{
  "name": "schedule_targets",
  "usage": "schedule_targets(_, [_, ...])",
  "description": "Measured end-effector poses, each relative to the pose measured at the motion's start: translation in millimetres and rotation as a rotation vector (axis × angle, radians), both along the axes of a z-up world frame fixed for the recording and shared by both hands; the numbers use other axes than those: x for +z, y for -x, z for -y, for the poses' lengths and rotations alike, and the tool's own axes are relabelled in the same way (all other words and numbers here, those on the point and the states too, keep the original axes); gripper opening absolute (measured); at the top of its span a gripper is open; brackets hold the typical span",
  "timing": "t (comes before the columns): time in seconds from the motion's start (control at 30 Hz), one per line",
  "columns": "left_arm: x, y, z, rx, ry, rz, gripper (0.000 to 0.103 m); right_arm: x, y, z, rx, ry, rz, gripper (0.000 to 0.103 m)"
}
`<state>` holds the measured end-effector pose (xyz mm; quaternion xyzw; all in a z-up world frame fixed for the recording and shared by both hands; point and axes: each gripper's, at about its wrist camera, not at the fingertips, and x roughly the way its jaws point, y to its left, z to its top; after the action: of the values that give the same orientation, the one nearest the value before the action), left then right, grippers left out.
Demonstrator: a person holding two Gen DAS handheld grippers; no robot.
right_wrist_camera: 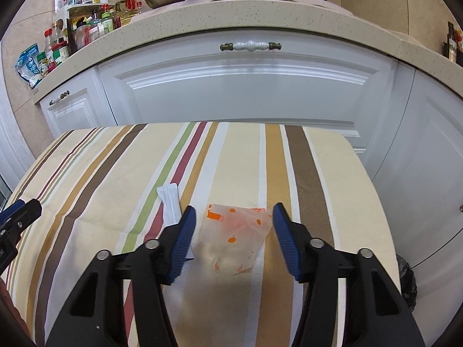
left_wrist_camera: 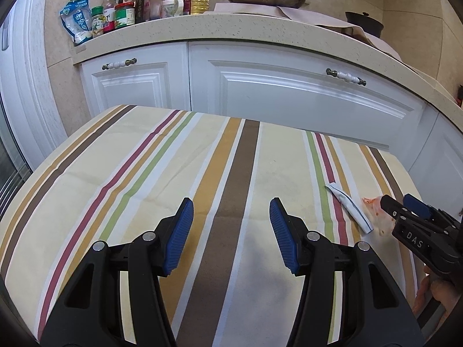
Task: Collect trash
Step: 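Grasp the clear orange-dotted wrapper with the right gripper while the left gripper grasps the white strip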
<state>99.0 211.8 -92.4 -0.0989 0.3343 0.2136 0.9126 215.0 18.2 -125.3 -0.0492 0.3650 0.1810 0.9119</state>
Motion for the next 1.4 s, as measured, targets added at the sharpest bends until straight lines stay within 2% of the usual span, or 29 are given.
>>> schedule_targets(0.03, [-0.7,-0.8,1.4,-0.003,0.000,-0.001,0.053,-1.2,-0.6,-0.3,0.006,0.000,-0.008,0.044])
schedule_targets(0.17, [-3.0,-3.5,7.6,-0.015,0.003,-0.006,0.053,-2.8,-1.9,0.8,0.010,-0.006,-0.020,0.041])
schedule_targets(0.23, [-3.6,-4.5,11.4,-0.021,0.001,-0.007,0.053,-3.4,-2.7,1.5,0.015,-0.008,-0.026,0.034])
schedule_targets(0.47, [-5.2,-11.0,26.6,-0.052,0.005,-0.010,0.053,-1.9,-0.8,5.3,0.019,-0.023,-0.015,0.030])
schedule_targets(0.97, [-10.1,-50.1,84.3,-0.168,-0.013,-0.046,0.053,26.6,15.1,49.1,-0.042,0.002,0.103,0.029])
schedule_targets(1.27, [-20.5,-82.8,114.8,-0.212,-0.006,-0.095,0.054,28.4,21.1,80.1,-0.077,-0.025,0.112,0.029])
schedule_targets(1.33, [-23.6,-88.6,118.5,-0.210,-0.014,-0.103,0.058,26.8,20.5,84.9,-0.083,-0.033,0.106,0.029])
schedule_targets(1.4, [-26.9,-93.3,119.3,-0.201,-0.012,-0.111,0.058,25.3,19.9,89.3,-0.087,-0.039,0.103,0.029])
